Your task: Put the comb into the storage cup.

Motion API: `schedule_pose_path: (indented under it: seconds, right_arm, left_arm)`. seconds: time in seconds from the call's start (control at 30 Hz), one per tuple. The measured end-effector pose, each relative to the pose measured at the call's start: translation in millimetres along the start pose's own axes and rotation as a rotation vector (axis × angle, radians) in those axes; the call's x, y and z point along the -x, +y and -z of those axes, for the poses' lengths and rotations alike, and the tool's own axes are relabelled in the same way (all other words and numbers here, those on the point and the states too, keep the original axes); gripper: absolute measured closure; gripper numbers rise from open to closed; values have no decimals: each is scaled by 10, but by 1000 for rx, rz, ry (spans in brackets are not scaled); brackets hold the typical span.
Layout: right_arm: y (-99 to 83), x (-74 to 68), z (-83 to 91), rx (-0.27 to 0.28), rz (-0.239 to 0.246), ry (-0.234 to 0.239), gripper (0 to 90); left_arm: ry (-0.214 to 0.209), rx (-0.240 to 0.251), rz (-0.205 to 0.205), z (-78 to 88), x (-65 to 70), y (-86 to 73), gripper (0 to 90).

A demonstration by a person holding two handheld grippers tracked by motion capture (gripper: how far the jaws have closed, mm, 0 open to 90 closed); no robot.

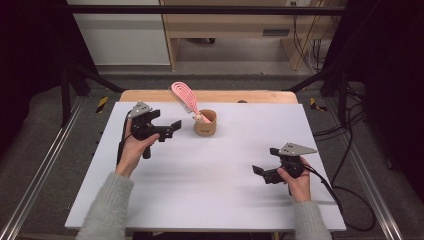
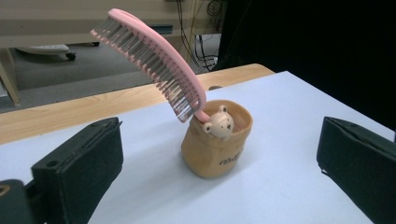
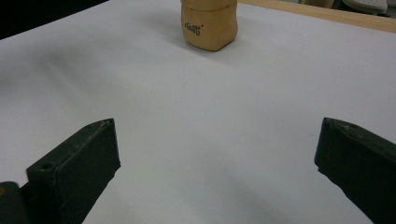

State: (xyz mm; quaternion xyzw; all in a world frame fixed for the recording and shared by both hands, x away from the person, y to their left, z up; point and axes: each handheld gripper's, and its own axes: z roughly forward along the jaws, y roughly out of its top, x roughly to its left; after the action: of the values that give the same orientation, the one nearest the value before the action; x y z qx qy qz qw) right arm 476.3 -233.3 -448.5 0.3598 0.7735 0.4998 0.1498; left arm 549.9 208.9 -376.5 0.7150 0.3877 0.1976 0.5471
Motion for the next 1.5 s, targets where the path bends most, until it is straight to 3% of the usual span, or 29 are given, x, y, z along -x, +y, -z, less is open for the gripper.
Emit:
schedule_pose_path:
  seconds: [0.33,0.63,0.97,1.27,1.5]
  right_arm:
    - [4,1,9,5,-3,-3,3]
    - [6,3,15,10,-4,-4,3]
    - [5,2,17,8,-4,-5,3]
    - [1,0,10,3,-5,-3,3]
    - [-3,1,5,0,-3,-4,3]
  left_arm:
    - [-11,-1,-44,244,44,-193,6]
    - [-31,-1,-60,403,108,-376,6]
    - [-35,-42,-67,533,92,-618,6]
    - [-12,-82,-54,599,10,-814,6]
    - [6,-132,-71,613,-24,-935,7]
